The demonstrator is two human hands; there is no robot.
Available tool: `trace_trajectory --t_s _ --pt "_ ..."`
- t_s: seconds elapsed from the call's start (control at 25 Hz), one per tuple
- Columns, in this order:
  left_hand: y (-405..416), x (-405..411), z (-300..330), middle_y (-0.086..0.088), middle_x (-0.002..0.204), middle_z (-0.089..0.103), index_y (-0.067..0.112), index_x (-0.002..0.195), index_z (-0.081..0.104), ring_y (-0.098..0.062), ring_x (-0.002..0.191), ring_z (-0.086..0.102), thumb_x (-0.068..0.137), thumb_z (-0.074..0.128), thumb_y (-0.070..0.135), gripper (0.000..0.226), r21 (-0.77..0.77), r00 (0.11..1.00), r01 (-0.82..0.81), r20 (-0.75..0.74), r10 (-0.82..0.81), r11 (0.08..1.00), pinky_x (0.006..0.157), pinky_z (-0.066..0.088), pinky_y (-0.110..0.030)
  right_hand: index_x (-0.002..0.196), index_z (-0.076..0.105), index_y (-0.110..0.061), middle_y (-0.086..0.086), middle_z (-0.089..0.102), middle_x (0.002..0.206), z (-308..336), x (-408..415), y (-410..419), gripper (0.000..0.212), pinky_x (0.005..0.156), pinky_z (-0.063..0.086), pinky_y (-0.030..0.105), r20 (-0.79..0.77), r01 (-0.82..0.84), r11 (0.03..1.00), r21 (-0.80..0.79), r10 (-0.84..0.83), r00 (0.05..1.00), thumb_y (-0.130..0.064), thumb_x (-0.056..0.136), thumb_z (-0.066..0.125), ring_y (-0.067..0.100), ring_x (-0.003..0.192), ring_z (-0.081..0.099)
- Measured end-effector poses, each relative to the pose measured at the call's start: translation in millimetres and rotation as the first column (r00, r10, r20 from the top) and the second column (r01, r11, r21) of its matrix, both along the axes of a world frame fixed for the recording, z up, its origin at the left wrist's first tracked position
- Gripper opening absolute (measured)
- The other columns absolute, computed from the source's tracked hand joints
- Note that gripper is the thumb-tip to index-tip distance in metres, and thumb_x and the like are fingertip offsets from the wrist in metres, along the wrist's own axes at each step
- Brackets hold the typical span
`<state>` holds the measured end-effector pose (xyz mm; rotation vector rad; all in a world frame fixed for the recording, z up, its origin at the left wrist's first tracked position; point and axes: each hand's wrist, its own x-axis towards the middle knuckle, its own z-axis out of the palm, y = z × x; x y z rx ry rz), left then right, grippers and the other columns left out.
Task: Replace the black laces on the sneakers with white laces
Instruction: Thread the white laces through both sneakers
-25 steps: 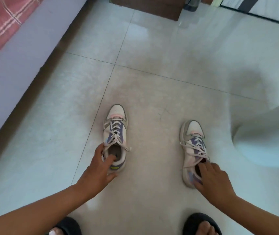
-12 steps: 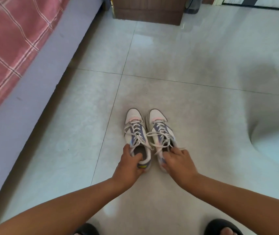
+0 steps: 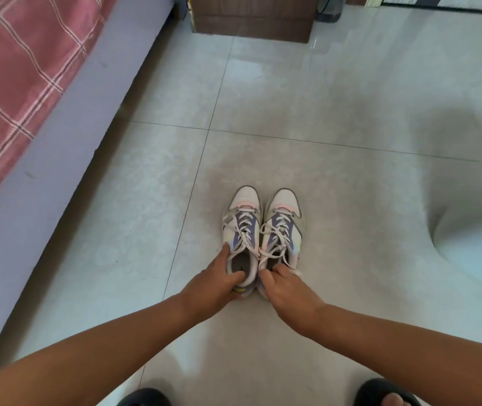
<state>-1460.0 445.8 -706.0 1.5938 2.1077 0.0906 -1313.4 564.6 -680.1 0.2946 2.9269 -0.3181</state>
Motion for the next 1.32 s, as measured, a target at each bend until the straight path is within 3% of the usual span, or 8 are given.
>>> trace_trajectory --t_s 0.12,0.36,0.56,0.64,0.8,0.96,1.12,1.32 --pt "5 10 0 -0.012 0.158 -0.006 0.014 0.119 0.048 -0.030 0.131 0.041 0.091 0.058 0.031 0.034 -0.001 0.988 -0.114 0.103 0.114 0.993 0.097 0.046 -0.033 0.146 0.013 -0.011 0.020 0.042 0.127 -2 -10 -27 0.070 0.093 0.040 0.040 0.245 0.299 0.946 -0.124 -0.262 0.933 -0.002 0.086 0.048 0.034 0.120 0.034" --pt "21 -18 29 0.002 0.130 0.042 0.022 0.102 0.054 -0.013 0.119 0.049 0.072 0.080 0.026 0.040 -0.110 0.826 -0.201 0.515 0.229 0.973 0.088 0.046 -0.019 0.144 0.021 -0.029 0.014 0.032 0.134 5 3 -15 0.056 0.099 0.037 0.039 0.361 0.386 0.897 -0.213 -0.295 0.885 -0.018 0.094 0.045 0.031 0.125 0.028" --pt "75 -14 47 0.005 0.099 0.049 0.021 0.090 0.059 -0.012 0.085 0.055 0.090 0.057 0.039 0.018 0.089 0.922 -0.299 0.284 0.263 0.950 0.074 0.043 -0.027 0.130 0.046 -0.023 0.005 0.051 0.116 7 20 13 0.035 0.086 0.040 0.033 0.058 0.315 0.892 -0.325 -0.314 0.948 -0.029 0.095 0.044 0.023 0.110 0.042" --pt "104 -2 46 0.000 0.099 0.054 0.014 0.096 0.062 -0.017 0.089 0.055 0.094 0.052 0.032 0.020 0.143 0.930 -0.284 0.281 0.236 0.948 0.075 0.041 -0.028 0.108 0.059 -0.018 0.003 0.058 0.103 4 16 49 0.019 0.075 0.038 0.027 -0.081 0.466 0.802 -0.373 -0.528 0.845 -0.024 0.094 0.048 0.020 0.098 0.049" --pt "142 19 34 -0.009 0.117 0.055 0.008 0.117 0.058 -0.025 0.109 0.053 0.096 0.048 0.029 0.031 0.018 0.942 -0.261 0.222 0.250 0.965 0.090 0.042 -0.034 0.107 0.063 -0.012 0.008 0.061 0.108 -18 0 117 0.018 0.074 0.036 0.023 0.064 0.686 0.607 -0.401 -0.729 0.682 -0.019 0.094 0.053 0.019 0.091 0.055" --pt "123 56 18 -0.013 0.118 0.054 0.004 0.120 0.050 -0.027 0.108 0.053 0.099 0.038 0.030 0.035 0.001 0.965 -0.263 0.016 0.263 0.965 0.085 0.041 -0.033 0.109 0.064 -0.010 0.010 0.054 0.117 -27 -20 140 0.022 0.091 0.041 0.031 0.015 0.504 0.776 -0.380 -0.540 0.842 -0.018 0.088 0.061 0.025 0.107 0.051" --pt "111 61 7 -0.011 0.129 0.048 0.005 0.132 0.040 -0.024 0.114 0.047 0.099 0.036 0.022 0.038 0.050 0.990 -0.134 0.040 0.132 0.990 0.092 0.040 -0.031 0.107 0.061 -0.003 0.012 0.046 0.123 -34 -35 143 0.020 0.091 0.040 0.034 0.054 0.352 0.912 -0.209 -0.349 0.936 -0.016 0.092 0.054 0.027 0.110 0.042" --pt "112 58 4 -0.009 0.127 0.049 0.007 0.131 0.041 -0.023 0.111 0.048 0.095 0.042 0.017 0.037 0.049 0.987 -0.152 0.057 0.149 0.987 0.089 0.045 -0.033 0.108 0.057 -0.002 0.014 0.045 0.122 -34 -36 139 0.021 0.092 0.035 0.027 0.026 0.349 0.914 -0.205 -0.352 0.936 -0.016 0.094 0.052 0.027 0.107 0.046"
